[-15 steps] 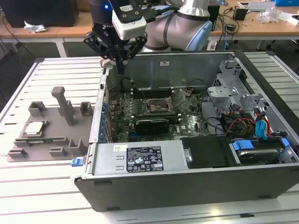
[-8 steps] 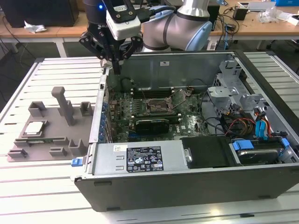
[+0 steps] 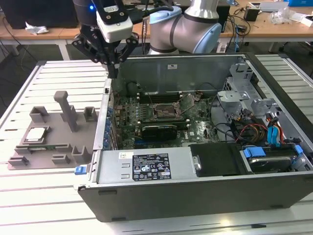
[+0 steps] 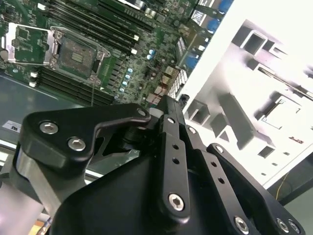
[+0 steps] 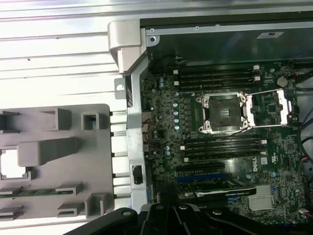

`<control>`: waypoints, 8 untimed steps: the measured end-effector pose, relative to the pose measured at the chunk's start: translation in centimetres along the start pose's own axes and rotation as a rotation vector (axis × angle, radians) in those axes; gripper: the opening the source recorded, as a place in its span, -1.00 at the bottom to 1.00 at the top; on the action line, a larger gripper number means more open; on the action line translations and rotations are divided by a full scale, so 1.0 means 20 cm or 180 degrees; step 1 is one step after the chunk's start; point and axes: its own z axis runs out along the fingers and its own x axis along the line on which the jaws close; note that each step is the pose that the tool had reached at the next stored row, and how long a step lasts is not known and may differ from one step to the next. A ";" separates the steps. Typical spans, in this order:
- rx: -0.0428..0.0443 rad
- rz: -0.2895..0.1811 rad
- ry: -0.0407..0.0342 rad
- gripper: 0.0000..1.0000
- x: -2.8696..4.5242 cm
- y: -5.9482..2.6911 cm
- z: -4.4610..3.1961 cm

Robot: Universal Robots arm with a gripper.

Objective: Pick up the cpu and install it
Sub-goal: 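Reach for the cpu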

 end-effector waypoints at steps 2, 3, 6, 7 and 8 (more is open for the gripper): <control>0.0000 0.0000 -0.0001 -0.79 0.021 -0.002 -0.001; 0.0000 -0.0001 -0.0002 -0.79 0.034 -0.003 -0.001; 0.0000 0.0000 -0.0007 -0.79 0.084 -0.006 -0.003; 0.0000 -0.0001 -0.0008 -0.79 0.096 -0.007 -0.003; 0.0000 -0.0001 -0.0012 -0.79 0.121 -0.008 -0.003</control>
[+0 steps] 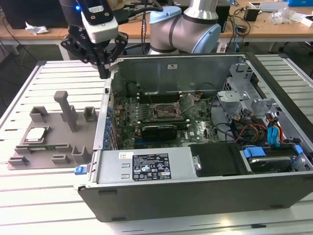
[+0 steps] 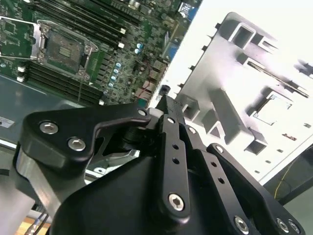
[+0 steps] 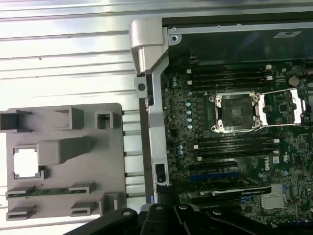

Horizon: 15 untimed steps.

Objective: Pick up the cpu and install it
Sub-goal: 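Reach for the cpu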

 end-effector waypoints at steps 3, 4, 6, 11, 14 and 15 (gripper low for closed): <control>-0.0001 0.0000 -0.0007 -0.79 0.048 -0.001 0.002; -0.0001 0.0000 -0.0009 -0.79 0.066 -0.001 0.006; -0.0001 -0.0001 -0.0012 -0.79 0.090 0.000 0.012; -0.0001 -0.0001 -0.0018 -0.79 0.155 0.007 0.029; -0.0001 0.0000 -0.0019 -0.79 0.191 0.010 0.038; -0.0001 0.0000 -0.0020 -0.79 0.204 0.011 0.041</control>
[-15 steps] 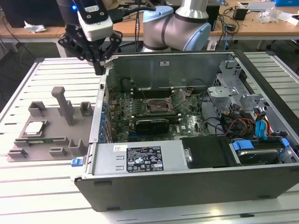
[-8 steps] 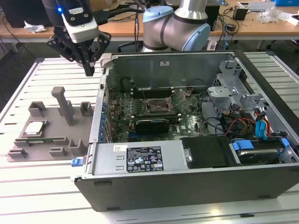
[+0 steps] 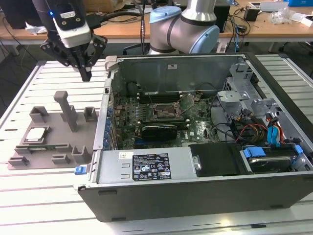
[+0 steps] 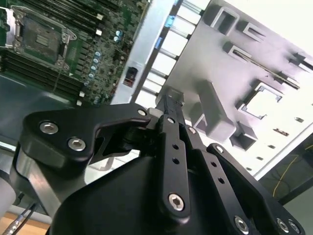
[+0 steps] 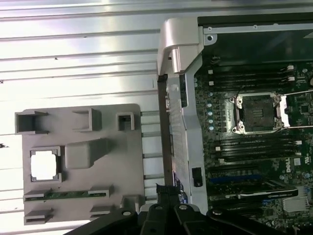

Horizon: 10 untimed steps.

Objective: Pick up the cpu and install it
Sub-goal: 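Reach for the cpu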

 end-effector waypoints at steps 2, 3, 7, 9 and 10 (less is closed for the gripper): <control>0.0000 0.0000 -0.0002 -0.79 0.032 0.001 0.008; -0.0001 -0.0001 -0.0002 -0.79 0.046 0.001 0.011; 0.0000 0.0000 -0.0003 -0.79 0.107 0.001 0.020; 0.0001 -0.0001 -0.0004 -0.79 0.134 0.001 0.024; 0.0002 -0.0001 -0.0004 -0.79 0.148 0.001 0.026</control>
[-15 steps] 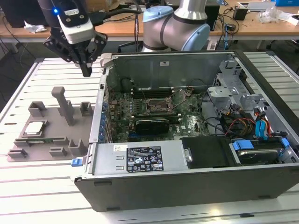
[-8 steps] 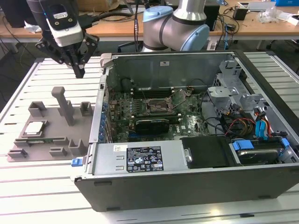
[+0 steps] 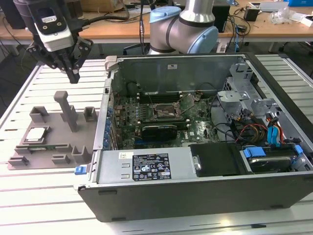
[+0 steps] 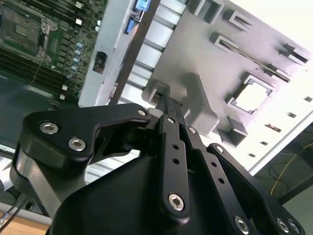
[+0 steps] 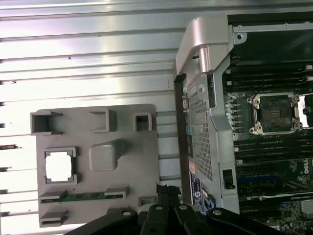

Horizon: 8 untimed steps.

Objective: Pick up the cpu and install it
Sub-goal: 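Reach for the cpu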

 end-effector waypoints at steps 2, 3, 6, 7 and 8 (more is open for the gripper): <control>0.0000 0.0000 -0.0001 -0.79 0.023 0.001 0.005; 0.0001 0.0001 -0.0001 -0.79 0.038 0.002 0.008; 0.0002 0.0000 -0.0003 -0.79 0.087 0.004 0.020; 0.0003 0.0000 -0.0003 -0.79 0.098 0.004 0.023; 0.0003 0.0000 -0.0003 -0.79 0.109 0.005 0.026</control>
